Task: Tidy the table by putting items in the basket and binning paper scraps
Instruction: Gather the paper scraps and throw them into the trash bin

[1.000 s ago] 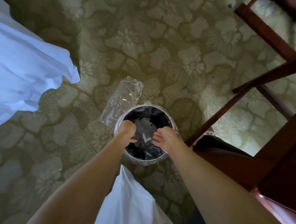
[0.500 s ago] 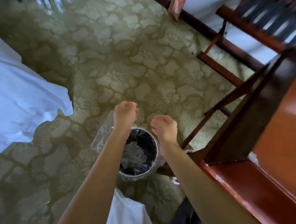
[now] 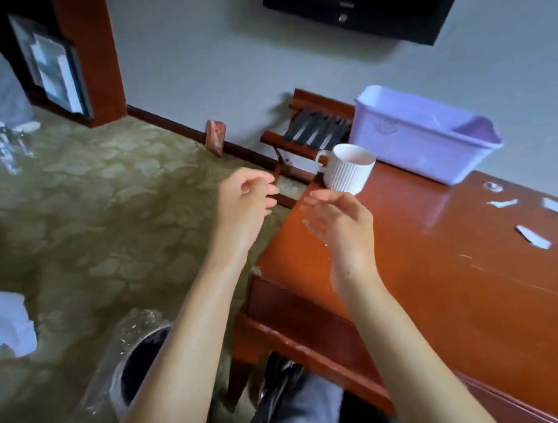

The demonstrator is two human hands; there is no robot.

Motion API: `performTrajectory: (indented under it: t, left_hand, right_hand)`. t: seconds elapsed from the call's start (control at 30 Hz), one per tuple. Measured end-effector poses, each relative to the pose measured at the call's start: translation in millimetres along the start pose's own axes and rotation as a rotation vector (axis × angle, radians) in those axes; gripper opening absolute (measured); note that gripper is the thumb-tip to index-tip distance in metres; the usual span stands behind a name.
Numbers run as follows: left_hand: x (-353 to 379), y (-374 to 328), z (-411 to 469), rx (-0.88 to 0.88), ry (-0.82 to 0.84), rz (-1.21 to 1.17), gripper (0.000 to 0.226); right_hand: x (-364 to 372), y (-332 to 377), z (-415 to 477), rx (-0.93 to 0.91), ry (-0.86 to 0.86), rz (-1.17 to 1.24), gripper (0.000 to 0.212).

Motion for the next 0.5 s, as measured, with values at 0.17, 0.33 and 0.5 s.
performTrajectory:
  t: [0.17, 0.33, 0.5]
  left_hand:
    - [108.4, -14.4, -22.1, 0.048, 0.245, 0.146, 0.022]
    - [211.5, -27.2, -48.4, 0.097, 0.440, 0.253, 0.030]
    - [310.6, -21.5, -91.5, 0.101, 0.674, 0.372, 0.027]
  right_hand:
    - [-99.2, 35.3, 0.2, -0.058, -0.176, -0.009, 0.025]
    - [-196.6, 58.9, -3.3, -0.057, -0.323, -0.114, 0.020]
    - [-311.3, 65.6, -19.3, 0.019, -0.520, -0.297, 0.018]
Point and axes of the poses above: each hand's wrist, its own z-axis towards the middle knuckle, its own x-axis out of the palm, y = z × x, the point moved 5 cm from there along z, towards the middle knuckle, and after that the axes turned 5 degrees about z, right-handed, at the moved point
